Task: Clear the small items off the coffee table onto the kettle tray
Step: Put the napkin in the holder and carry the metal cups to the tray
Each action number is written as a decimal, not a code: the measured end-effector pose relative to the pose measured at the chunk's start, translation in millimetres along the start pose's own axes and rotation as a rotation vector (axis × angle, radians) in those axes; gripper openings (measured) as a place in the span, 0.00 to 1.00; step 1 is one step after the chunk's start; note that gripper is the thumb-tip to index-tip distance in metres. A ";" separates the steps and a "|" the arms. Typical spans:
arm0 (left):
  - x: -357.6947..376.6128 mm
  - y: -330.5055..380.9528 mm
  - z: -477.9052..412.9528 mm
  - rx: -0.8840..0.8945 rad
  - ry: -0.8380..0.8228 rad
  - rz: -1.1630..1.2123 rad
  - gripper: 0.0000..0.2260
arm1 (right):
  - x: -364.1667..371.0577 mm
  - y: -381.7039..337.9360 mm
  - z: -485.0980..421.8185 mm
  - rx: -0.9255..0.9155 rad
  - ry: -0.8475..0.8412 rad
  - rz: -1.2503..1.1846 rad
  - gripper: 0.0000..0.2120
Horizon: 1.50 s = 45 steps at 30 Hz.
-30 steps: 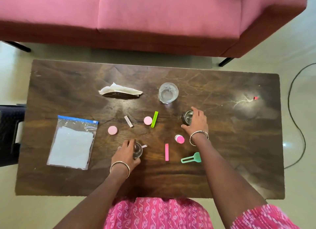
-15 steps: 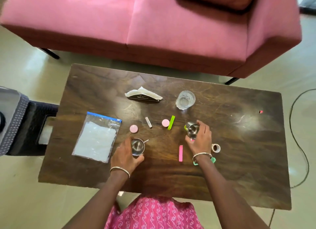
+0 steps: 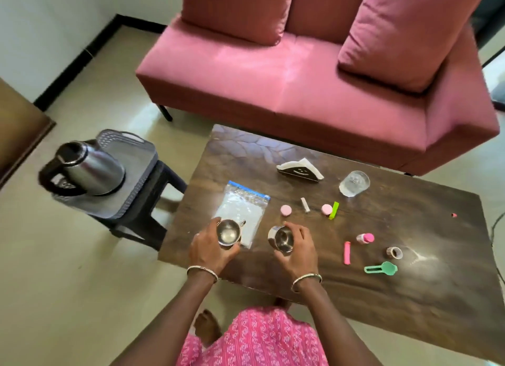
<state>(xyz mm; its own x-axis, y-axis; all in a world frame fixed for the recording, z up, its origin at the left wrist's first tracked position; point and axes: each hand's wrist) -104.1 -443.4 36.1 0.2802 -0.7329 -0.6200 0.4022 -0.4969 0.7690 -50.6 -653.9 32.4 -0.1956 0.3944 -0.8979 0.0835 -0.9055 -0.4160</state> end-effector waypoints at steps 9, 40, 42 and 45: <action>-133.7 -57.4 3.4 -0.027 0.182 -0.025 0.30 | 29.3 -133.4 23.3 -0.219 -0.126 0.042 0.34; -305.6 -144.9 -281.1 -0.177 0.296 -0.029 0.29 | 137.8 -387.3 -213.9 -0.478 -0.227 0.080 0.30; -310.2 -149.8 -302.2 -0.179 0.297 -0.042 0.30 | 145.4 -396.1 -228.4 -0.486 -0.228 0.091 0.29; -317.0 -159.3 -332.2 -0.178 0.306 -0.057 0.30 | 159.3 -409.7 -247.6 -0.514 -0.228 0.127 0.30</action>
<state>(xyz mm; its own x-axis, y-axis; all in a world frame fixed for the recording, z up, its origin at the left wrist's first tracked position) 32.6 22.4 58.6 0.4897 -0.5200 -0.6999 0.5625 -0.4249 0.7092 125.9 -181.4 24.1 -0.3537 0.1925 -0.9153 0.5734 -0.7286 -0.3748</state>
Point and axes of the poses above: each hand's wrist, its own z-axis away from the middle knuckle, its own x-axis out of the palm, y = z × x, and after that the axes turned 15 degrees about z, right-handed
